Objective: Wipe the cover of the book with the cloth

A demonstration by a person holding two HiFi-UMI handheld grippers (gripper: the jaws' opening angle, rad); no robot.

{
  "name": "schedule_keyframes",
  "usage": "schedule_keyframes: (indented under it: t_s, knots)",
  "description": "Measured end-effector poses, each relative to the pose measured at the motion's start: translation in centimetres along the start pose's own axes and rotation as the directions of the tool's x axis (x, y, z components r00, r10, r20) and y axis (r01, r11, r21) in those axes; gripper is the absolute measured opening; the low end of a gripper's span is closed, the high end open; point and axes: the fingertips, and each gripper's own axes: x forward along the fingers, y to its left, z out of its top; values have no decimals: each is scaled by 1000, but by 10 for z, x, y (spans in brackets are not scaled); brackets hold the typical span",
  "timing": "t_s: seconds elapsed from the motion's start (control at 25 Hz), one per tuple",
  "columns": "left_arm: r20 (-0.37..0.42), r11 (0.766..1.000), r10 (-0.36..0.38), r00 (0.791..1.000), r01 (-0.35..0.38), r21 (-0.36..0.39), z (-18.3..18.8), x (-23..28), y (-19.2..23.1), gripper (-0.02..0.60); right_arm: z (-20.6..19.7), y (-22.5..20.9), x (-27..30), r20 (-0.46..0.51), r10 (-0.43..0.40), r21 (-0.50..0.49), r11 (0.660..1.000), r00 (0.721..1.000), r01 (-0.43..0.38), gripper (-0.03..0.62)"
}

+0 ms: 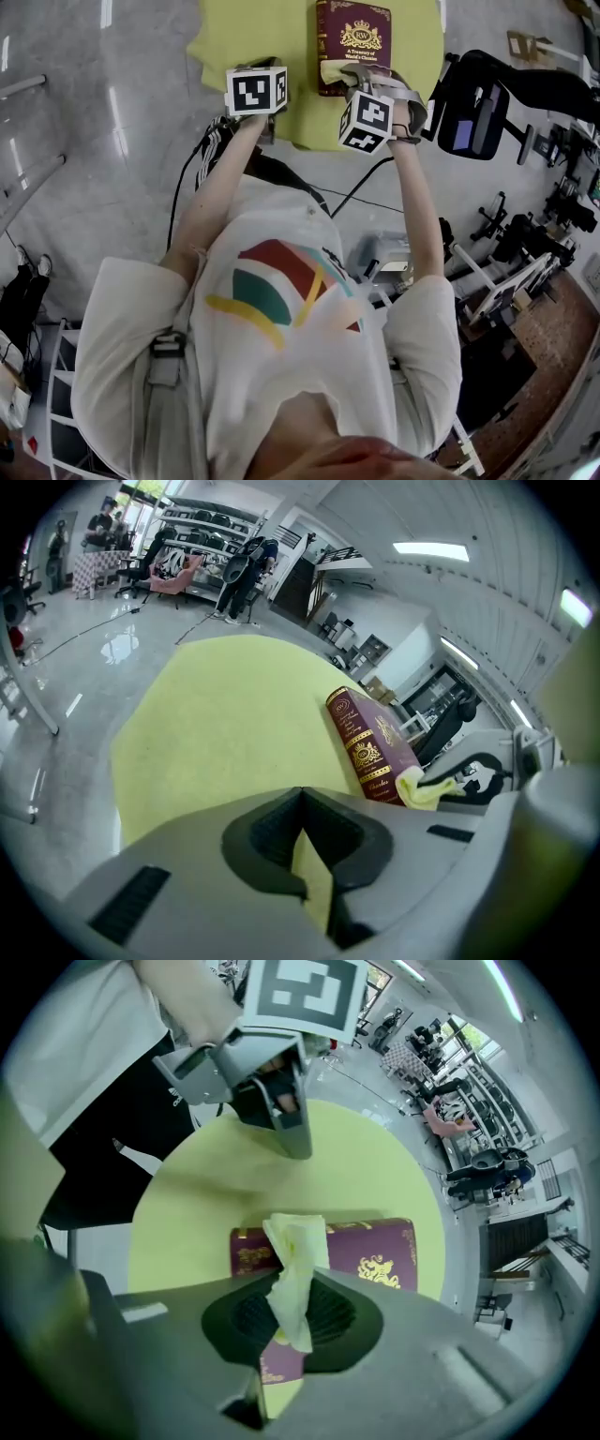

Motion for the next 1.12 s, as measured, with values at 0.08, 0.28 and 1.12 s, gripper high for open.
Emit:
schedule_keyframes:
  t_s: [0.08, 0.28, 1.12]
  knots:
    - [2, 1000, -5, 1000, 5, -4, 0, -1, -1, 15, -1, 18, -5, -4, 25, 15, 1000, 1000, -25, 29]
    - [-12, 1000, -2, 1000, 2, -3, -2, 4, 3, 15, -2, 44, -11, -6, 37, 71, 997, 999, -37, 29]
    - [-21, 997, -47, 999, 46, -60, -6, 10, -1, 15, 53, -116, 29, -85, -215, -384, 908, 973, 167, 29]
